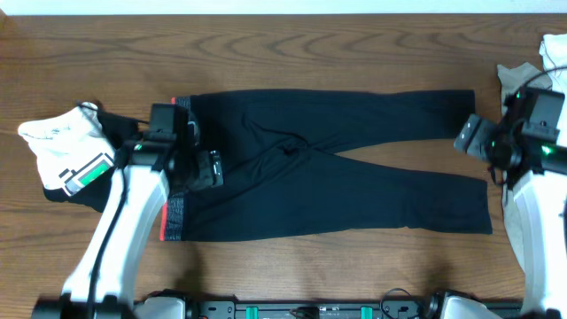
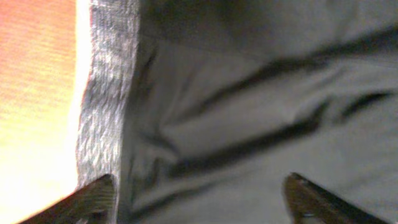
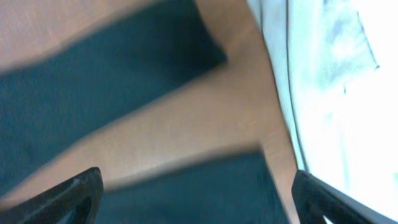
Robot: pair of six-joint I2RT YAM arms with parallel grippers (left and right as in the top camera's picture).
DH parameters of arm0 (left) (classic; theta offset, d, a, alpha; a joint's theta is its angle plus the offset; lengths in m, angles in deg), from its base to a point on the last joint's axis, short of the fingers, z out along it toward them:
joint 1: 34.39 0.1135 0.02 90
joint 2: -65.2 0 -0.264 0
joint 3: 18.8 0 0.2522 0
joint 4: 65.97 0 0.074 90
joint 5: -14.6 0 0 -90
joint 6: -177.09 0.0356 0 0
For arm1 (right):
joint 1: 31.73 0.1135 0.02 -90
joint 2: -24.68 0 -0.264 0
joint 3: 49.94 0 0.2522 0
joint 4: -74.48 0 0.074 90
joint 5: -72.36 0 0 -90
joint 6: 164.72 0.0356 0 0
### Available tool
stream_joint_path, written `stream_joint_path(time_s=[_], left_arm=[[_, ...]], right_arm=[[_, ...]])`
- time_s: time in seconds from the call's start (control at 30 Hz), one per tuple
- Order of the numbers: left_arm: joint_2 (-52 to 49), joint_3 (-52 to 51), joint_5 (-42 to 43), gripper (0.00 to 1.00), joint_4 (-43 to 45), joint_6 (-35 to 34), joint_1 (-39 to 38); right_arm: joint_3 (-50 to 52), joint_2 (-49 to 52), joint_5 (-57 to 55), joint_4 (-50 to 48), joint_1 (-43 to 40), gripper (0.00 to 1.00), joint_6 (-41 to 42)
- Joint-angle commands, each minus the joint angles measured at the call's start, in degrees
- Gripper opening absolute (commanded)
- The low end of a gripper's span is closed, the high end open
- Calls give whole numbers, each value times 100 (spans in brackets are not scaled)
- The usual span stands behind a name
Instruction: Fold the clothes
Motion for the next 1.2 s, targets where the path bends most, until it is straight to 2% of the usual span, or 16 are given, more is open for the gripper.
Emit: stream_joint_path(time_s=[0.0,0.13,0.27,0.57,0.7,0.9,1.0,1.17], left_arm=[[428,37,-393,94,-435,-675,31],[710,-177,-992,94,-1084,-2037,61],[901,-612,-994,94,-1080,-2702,103],[988,-1733,-990,93,-356,-4199,560],[984,-1974,-994,89,153,-4325,750],[984,-2334,-994,76,592,-4524,929],[984,-2535,-966,65,785,-4603,960],[984,-2632,-837,38,1008,-4603,960]], right_arm=[[0,-229,39,549,-72,97,439],[118,-251,608,1178,-7,99,901],[527,-251,745,1115,190,98,901],[1414,-249,807,393,481,98,898],[1543,-247,807,249,503,99,892],[1547,-247,807,212,501,98,804],[1547,-247,807,197,501,99,787],[1547,-247,809,201,501,99,787]])
